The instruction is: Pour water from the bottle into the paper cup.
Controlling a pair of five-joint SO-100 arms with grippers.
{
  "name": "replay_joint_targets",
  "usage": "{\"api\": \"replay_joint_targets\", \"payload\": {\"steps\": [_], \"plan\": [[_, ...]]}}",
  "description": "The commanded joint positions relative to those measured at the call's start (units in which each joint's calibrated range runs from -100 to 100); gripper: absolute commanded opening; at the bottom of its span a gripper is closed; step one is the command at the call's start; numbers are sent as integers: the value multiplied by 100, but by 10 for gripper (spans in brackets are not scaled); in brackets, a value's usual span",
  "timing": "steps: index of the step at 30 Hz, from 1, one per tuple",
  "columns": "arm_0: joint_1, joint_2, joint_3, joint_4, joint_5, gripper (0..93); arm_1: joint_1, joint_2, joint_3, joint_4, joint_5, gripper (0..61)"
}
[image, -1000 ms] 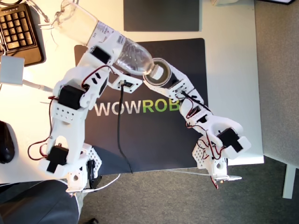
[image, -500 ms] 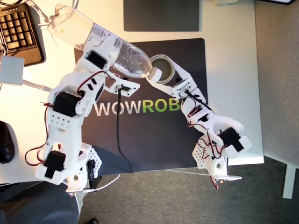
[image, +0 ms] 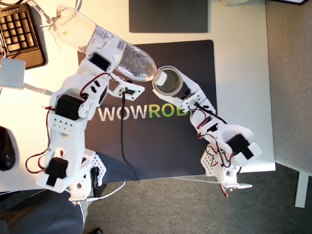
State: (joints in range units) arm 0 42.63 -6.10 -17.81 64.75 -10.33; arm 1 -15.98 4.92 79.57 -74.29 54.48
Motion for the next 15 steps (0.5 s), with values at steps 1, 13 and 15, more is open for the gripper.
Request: {"api": "replay_joint_targets", "payload": {"steps": [1, 13, 15], "plan": [[-75, -885, -59, -84, 63, 0, -165, -334, 90, -283, -49, 2], [-88, -911, 22, -117, 73, 0, -440, -334, 199, -365, -15, 2], [-88, -911, 22, -117, 73, 0, -440, -334, 126, -332, -5, 2]]}}
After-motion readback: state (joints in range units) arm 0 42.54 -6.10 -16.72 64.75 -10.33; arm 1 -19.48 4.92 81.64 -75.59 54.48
